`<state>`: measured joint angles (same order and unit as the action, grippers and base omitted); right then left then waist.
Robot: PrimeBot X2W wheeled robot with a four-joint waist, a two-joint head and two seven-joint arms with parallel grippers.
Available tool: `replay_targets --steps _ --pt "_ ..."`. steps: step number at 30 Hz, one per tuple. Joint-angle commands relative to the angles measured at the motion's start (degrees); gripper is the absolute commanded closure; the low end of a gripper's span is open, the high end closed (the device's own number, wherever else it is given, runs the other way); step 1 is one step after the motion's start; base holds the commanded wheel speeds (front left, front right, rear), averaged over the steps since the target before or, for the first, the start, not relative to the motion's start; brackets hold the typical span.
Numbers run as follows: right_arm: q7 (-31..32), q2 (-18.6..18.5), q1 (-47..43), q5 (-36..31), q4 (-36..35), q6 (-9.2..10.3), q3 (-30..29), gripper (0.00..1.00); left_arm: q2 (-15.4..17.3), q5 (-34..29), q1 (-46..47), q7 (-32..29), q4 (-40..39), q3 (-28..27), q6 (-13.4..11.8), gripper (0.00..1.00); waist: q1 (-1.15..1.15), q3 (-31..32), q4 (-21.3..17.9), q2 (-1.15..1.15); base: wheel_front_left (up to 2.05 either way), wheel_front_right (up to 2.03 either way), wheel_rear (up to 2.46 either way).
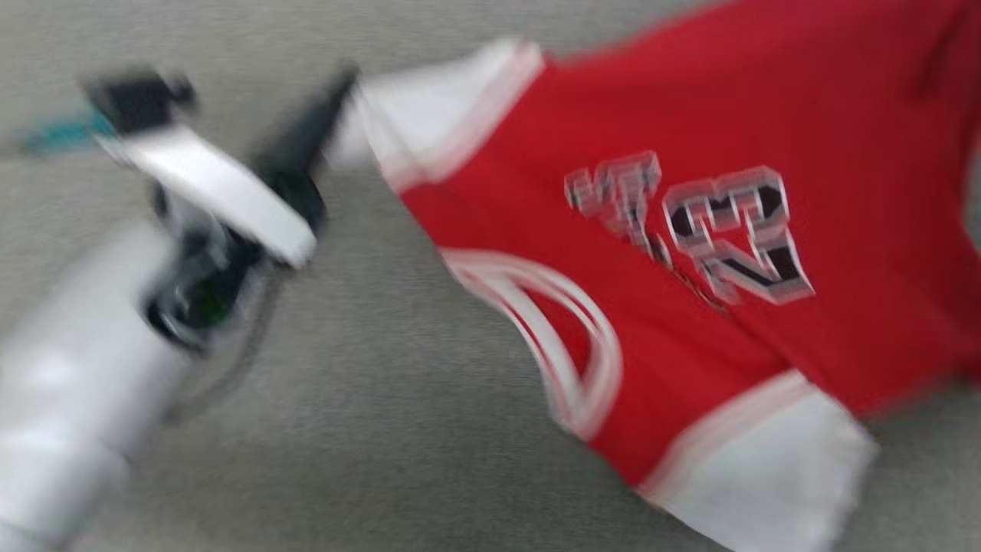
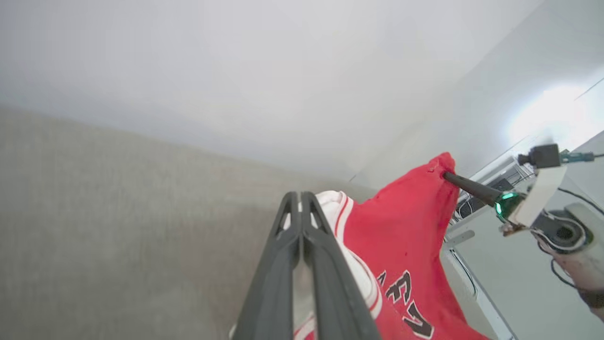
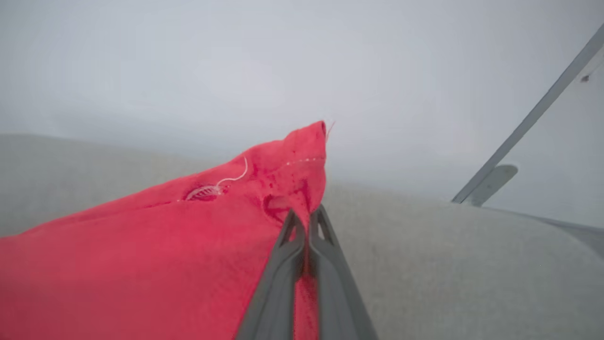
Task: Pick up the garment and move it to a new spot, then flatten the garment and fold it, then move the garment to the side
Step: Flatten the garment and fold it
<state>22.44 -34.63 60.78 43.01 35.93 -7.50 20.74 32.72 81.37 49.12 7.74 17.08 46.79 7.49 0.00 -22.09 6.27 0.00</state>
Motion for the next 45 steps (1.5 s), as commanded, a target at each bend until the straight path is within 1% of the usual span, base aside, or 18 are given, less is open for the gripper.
replay_targets --steps 1,5,8,11,13,16,19,21,25,28,30,33,34,36,37,39,40,45 --pt "-1.64 0.95 2.64 -1.12 1.57 0.02 -0.42 1.0 0.23 0.27 3.89 -0.29 1.06 -1.34 -0.03 1.0 0.0 -1.89 -3.97 0.0 0.0 0.0 0.0" --pt "-4.81 3.47 10.16 -3.3 5.24 0.01 0.32 1.0 -0.14 1.66 13.61 -1.34 5.49 -4.29 -0.04 1.0 0.0 -3.27 -6.54 0.0 0.0 0.0 0.0" --pt "-6.92 4.75 15.39 -4.35 7.7 0.02 0.16 1.0 -0.11 -0.56 21.06 -3.13 9.4 -3.98 -0.04 1.0 0.0 -3.85 -7.72 0.0 0.0 0.0 0.0" --pt "-10.17 6.01 20.09 -5.01 10.66 0.02 -1.18 1.0 -1.25 -1.73 28.31 -3.57 13.33 -4.57 -0.03 1.0 0.0 -3.92 -8.42 0.0 0.0 0.0 0.0" --pt "-11.27 6.46 21.54 -5.21 11.71 0.02 -1.55 1.0 -1.48 -2.19 30.46 -3.47 14.51 -4.66 -0.04 1.0 0.0 -3.81 -8.6 0.0 0.0 0.0 0.0" --pt "-16.4 7.83 26.26 -6.09 15.49 0.02 -2.99 1.0 -2.55 -3.18 37.81 -1.65 17.86 -5.0 -0.04 1.0 0.0 -3.15 -9.09 0.0 0.0 0.0 0.0" --pt "-19.9 8.43 27.85 -6.11 17.89 0.02 -3.84 1.0 -3.03 -2.62 40.76 1.23 18.23 -5.87 -0.04 1.0 0.0 -2.53 -9.22 0.0 0.0 0.0 0.0" --pt "-21.06 8.65 27.7 -5.39 19.09 0.02 -3.76 1.0 -2.82 -1.83 40.29 2.73 17.35 -6.08 -0.04 1.0 0.0 -2.12 -9.15 0.0 0.0 0.0 0.0" --pt "-20.74 8.22 24.17 -3.64 19.42 0.02 -1.63 1.0 -2.12 -0.7 36.32 2.52 14.81 -3.68 -0.04 1.0 0.0 -1.82 -8.86 0.0 0.0 0.0 0.0" --pt "-19.3 7.48 20.32 -0.79 17.48 0.02 0.48 1.0 -0.95 1.38 30.88 3.63 10.47 -2.52 -0.04 1.0 0.0 -1.61 -8.58 0.0 0.0 0.0 0.0" --pt "-18.51 7.05 16.12 1.84 15.43 0.02 1.73 1.0 0.57 2.13 25.53 4.73 7.22 -1.43 -0.04 1.0 0.0 -1.33 -8.52 0.0 0.0 0.0 0.0" --pt "-18.12 5.19 8.88 5.38 11.72 0.02 3.74 1.0 1.9 3.14 16.3 6.32 2.45 -0.18 -0.03 1.0 0.0 -0.27 -8.08 0.0 0.0 0.0 0.0" --pt "-18.09 4.65 6.11 6.56 10.43 0.02 4.35 1.0 2.06 4.43 12.49 6.8 1.02 -0.73 -0.03 1.0 0.0 0.26 -7.9 0.0 0.0 0.0 0.0" --pt "-17.15 3.32 0.14 7.76 7.69 0.01 6.7 1.0 3.19 4.11 4.89 7.19 -1.8 0.29 -0.04 1.0 0.0 1.23 -7.81 0.0 0.0 0.0 0.0" --pt "-16.6 2.36 -2.85 8.19 6.21 0.01 7.88 1.0 2.86 5.28 1.13 7.37 -3.04 -0.21 -0.04 1.0 0.0 1.7 -7.67 0.0 0.0 0.0 0.0" --pt "-15.44 0.65 -8.7 10.25 3.08 0.02 9.17 1.0 2.97 4.27 -5.61 7.45 -5.61 -0.01 -0.03 1.0 0.0 2.39 -7.32 0.0 0.0 0.0 0.0" --pt "-14.95 -0.58 -11.58 11.06 1.4 0.02 9.58 1.0 2.42 4.2 -8.65 7.49 -6.4 -1.4 -0.03 1.0 0.0 2.7 -7.05 0.0 0.0 0.0 0.0" --pt "-15.0 -5.69 -24.86 13.81 -6.7 0.01 9.12 1.0 0.52 0.99 -24.2 7.49 -13.36 -5.43 -0.03 1.0 0.0 4.33 -5.93 0.0 0.0 0.0 0.0"
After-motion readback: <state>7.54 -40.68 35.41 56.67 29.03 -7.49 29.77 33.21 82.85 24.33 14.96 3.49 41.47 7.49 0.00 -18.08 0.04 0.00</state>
